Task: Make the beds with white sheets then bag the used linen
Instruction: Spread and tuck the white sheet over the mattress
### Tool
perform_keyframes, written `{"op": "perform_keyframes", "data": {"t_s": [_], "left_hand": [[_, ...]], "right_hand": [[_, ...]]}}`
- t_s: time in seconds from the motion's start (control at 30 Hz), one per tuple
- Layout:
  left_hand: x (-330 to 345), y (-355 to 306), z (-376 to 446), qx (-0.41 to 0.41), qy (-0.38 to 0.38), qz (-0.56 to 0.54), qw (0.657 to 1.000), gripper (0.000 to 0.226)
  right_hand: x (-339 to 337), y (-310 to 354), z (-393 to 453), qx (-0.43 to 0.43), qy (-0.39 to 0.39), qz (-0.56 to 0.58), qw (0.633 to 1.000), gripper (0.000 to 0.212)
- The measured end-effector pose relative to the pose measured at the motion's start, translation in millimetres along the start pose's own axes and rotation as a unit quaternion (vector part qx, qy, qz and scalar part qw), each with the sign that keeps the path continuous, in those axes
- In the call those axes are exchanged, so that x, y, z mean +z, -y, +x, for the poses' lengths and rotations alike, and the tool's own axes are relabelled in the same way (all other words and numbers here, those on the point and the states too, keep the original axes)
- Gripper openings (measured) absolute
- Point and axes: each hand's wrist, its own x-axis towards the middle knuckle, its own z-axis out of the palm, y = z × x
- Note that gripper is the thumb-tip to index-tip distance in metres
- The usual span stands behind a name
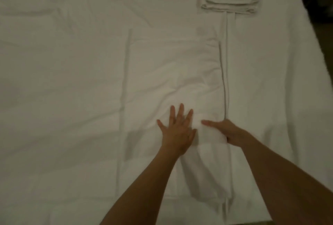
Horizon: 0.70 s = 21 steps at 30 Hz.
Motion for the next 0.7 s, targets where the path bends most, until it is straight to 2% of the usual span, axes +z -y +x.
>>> {"op": "perform_keyframes", "data": {"t_s": [0.07, 0.17, 0.27, 0.37, 0.47, 0.53, 0.6, 0.7], "left_hand": [[4.7, 11.9, -15.1, -0.008, 0.015, 0.016, 1.0, 0.064], [13.6, 32.7, -39.9, -0.021, 0.025, 0.031, 0.999, 0.064], [18.8, 61.7, -65.9, -0.034, 0.025, 0.047, 0.998, 0.063], [18.6, 96.1, -87.1, -0.052, 0.02, 0.064, 0.996, 0.063], [8.6, 133.6, -101.0, -0.074, 0.01, 0.071, 0.995, 0.064], [-6.2, 162.1, -109.1, -0.098, -0.003, 0.064, 0.993, 0.064], [-25.3, 193.2, -121.4, -0.114, -0.019, 0.063, 0.991, 0.064], [-54.1, 244.1, -146.7, -0.121, -0.051, 0.072, 0.989, 0.064]], "right_hand": [[0.4, -24.6, -14.9, 0.03, 0.014, -0.062, 0.998, 0.066], [-9.6, -43.6, -30.6, 0.006, -0.023, -0.106, 0.994, 0.075], [-6.8, -48.8, -37.1, -0.029, -0.089, -0.177, 0.98, 0.047], [11.6, -53.6, -38.3, -0.073, -0.224, -0.318, 0.918, 0.059], [45.5, -38.3, -52.4, -0.113, -0.337, -0.36, 0.863, 0.063], [79.2, -22.9, -58.6, -0.159, -0.383, -0.425, 0.805, 0.068], [122.9, -4.1, -62.3, -0.229, -0.371, -0.478, 0.762, 0.071], [209.1, 26.1, -74.5, -0.244, -0.266, -0.507, 0.783, 0.069]]}}
